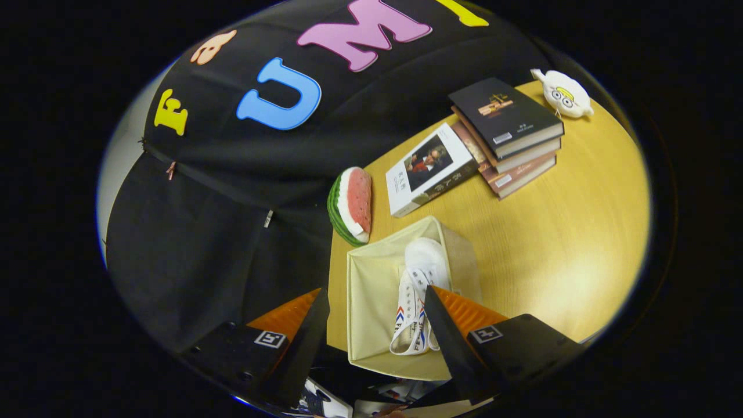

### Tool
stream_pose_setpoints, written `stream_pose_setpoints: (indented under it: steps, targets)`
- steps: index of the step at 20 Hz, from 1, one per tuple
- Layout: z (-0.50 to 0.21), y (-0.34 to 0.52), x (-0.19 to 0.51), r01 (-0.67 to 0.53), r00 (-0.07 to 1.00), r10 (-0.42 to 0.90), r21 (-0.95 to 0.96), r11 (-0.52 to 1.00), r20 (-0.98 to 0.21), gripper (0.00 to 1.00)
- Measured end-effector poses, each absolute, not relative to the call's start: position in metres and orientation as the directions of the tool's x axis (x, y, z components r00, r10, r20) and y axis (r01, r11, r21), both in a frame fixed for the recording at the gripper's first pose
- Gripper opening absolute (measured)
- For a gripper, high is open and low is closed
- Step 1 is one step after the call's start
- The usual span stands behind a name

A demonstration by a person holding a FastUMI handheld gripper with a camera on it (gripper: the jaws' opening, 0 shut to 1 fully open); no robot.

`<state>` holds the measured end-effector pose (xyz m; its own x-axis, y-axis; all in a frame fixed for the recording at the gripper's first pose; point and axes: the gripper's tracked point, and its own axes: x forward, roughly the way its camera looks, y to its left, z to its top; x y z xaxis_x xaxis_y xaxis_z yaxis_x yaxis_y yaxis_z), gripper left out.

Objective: Open the storage box then place both shoes into the box .Put the left shoe in first, then the right shoe, with the right side of both shoes facing outward in a uniform manner.

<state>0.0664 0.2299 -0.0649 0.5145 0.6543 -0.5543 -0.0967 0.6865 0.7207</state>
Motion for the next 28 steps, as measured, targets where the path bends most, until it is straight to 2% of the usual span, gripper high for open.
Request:
stream_pose_setpoints:
  steps: [3, 8, 11, 18, 20, 23, 28]
  targets:
    - [-0.027, 0.197, 0.086, -0.165, 0.649, 0.581, 0.655, 0.738, -0.492, 0.98]
    - [0.026, 0.137, 0.101, -0.259, 0.805, 0.465, 0.489, 0.833, -0.368, 0.98]
    - [0.046, 0.098, 0.109, -0.292, 0.885, 0.374, 0.293, 0.910, -0.279, 0.98]
    - [0.072, 0.040, 0.098, -0.326, 0.936, 0.331, 0.061, 0.943, -0.118, 0.98]
    - [0.065, 0.025, 0.094, -0.319, 0.943, 0.319, 0.013, 0.948, -0.098, 0.99]
    - [0.052, 0.002, 0.086, -0.249, 0.965, 0.245, -0.035, 0.968, -0.093, 0.99]
    - [0.042, 0.002, 0.074, -0.212, 0.972, 0.209, -0.016, 0.977, -0.103, 0.98]
